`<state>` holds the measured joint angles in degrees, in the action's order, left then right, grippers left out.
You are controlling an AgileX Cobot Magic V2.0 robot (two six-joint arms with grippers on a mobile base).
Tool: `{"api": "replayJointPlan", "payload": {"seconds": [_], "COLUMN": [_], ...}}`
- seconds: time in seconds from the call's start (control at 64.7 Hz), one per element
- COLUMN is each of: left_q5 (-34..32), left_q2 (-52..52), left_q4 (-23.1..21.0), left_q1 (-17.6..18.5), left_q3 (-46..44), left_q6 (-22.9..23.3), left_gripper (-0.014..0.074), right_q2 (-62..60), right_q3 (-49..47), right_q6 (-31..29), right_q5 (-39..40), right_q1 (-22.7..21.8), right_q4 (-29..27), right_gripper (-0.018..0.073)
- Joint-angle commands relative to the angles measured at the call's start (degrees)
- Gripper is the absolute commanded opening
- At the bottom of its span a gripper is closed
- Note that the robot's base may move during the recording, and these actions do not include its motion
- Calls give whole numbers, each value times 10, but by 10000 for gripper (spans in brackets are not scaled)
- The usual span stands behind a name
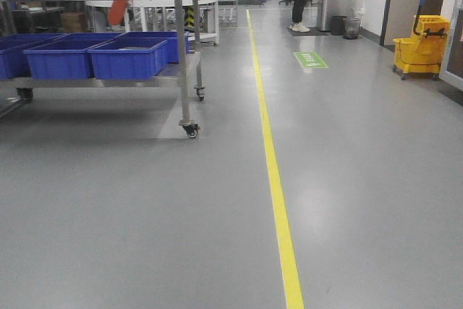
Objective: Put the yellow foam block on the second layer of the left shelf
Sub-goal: 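Drive the base away from the table down the aisle, holding the cube, then turn the base toward the shelf rack of blue bins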
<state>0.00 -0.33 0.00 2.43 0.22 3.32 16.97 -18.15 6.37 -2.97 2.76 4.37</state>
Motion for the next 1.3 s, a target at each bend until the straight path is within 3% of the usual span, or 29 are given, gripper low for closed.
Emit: {"api": "replayJointPlan", "payload": {"seconds": [0.0, 1.284], "left_q5": [-46, -46], "left_q2": [-12, -12], "left_q4": [-3, 0], "left_q1": [0, 0], "left_q3": [15, 15], "left_q6": [2, 2], "left_gripper": [124, 124], "right_q2": [5, 5], "right_q3": [-17, -17], "right_q6": [-4, -4], "right_q5": [53, 53], "right_q1": [-5, -5], "right_q4": [5, 5], "right_gripper": [425, 425]}}
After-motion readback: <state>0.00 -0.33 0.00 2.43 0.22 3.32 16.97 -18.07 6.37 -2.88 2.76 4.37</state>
